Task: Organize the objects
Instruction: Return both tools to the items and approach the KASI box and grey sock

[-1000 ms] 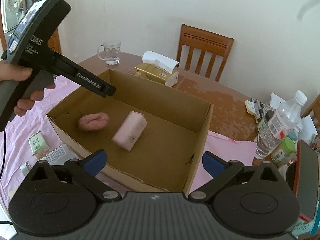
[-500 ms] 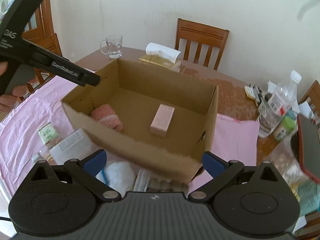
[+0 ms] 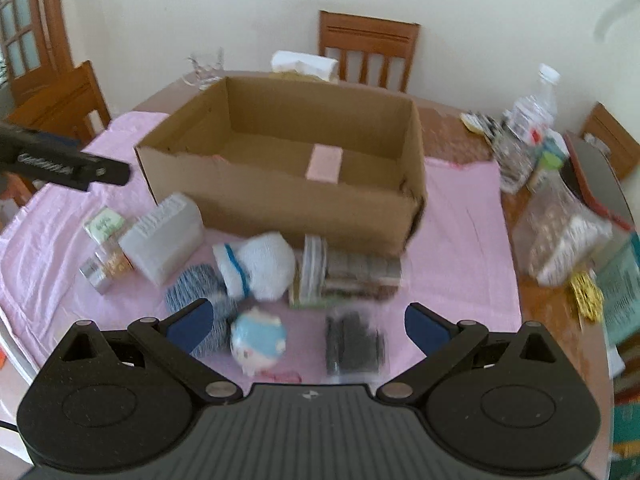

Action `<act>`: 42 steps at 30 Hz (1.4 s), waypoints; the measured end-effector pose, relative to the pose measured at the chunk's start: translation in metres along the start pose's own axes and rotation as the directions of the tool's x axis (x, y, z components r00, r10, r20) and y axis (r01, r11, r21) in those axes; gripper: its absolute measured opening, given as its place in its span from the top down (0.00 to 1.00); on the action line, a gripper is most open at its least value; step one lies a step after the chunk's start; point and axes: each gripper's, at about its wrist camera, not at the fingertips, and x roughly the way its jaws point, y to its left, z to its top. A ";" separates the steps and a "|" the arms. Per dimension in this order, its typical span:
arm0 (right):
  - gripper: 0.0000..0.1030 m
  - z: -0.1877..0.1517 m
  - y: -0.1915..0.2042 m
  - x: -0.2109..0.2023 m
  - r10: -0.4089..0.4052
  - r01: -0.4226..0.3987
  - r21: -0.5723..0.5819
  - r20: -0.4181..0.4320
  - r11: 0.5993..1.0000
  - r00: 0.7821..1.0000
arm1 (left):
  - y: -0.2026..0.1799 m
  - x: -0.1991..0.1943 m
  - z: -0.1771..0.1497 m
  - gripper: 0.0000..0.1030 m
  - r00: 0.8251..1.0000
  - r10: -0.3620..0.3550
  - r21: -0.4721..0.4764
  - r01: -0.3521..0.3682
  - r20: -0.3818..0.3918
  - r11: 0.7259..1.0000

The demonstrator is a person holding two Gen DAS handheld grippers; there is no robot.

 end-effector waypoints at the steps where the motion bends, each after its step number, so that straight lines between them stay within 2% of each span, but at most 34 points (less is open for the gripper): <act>1: 0.00 -0.005 0.001 -0.001 -0.015 0.015 0.010 -0.005 1.000 1.000 | 0.000 -0.002 -0.006 0.08 1.000 -0.001 -0.001 0.001 -0.003 1.000; 6: 0.00 -0.034 0.006 -0.003 -0.034 0.039 0.084 -0.059 0.996 0.998 | 0.000 -0.011 -0.038 0.08 0.999 -0.032 0.009 0.032 -0.017 0.999; 11: 0.00 -0.058 0.012 -0.003 -0.021 0.029 0.084 -0.102 0.996 0.995 | 0.000 -0.015 -0.062 0.08 0.998 -0.057 0.005 0.058 -0.029 0.998; 18: 0.00 -0.088 0.016 0.006 0.068 -0.066 0.022 -0.162 0.998 0.984 | -0.001 -0.015 -0.089 0.08 0.995 -0.061 -0.075 0.056 -0.073 0.996; 22: 0.00 -0.099 0.021 0.010 0.091 -0.097 -0.024 -0.178 0.995 0.980 | -0.003 -0.014 -0.103 0.08 0.993 -0.069 -0.110 0.059 -0.091 0.992; 25: 0.00 -0.104 0.024 0.016 0.102 -0.113 -0.055 -0.179 0.992 0.979 | -0.007 -0.017 -0.116 0.08 0.994 -0.050 -0.107 0.039 -0.096 0.994; 32: 0.00 -0.104 0.032 0.031 0.096 -0.117 -0.133 -0.153 0.984 0.983 | -0.009 -0.022 -0.134 0.08 0.990 -0.060 -0.125 0.044 -0.124 0.991; 42: 0.00 -0.097 0.027 0.045 0.095 -0.112 -0.150 -0.120 0.982 0.988 | -0.008 -0.022 -0.141 0.08 0.989 -0.047 -0.102 0.032 -0.143 0.994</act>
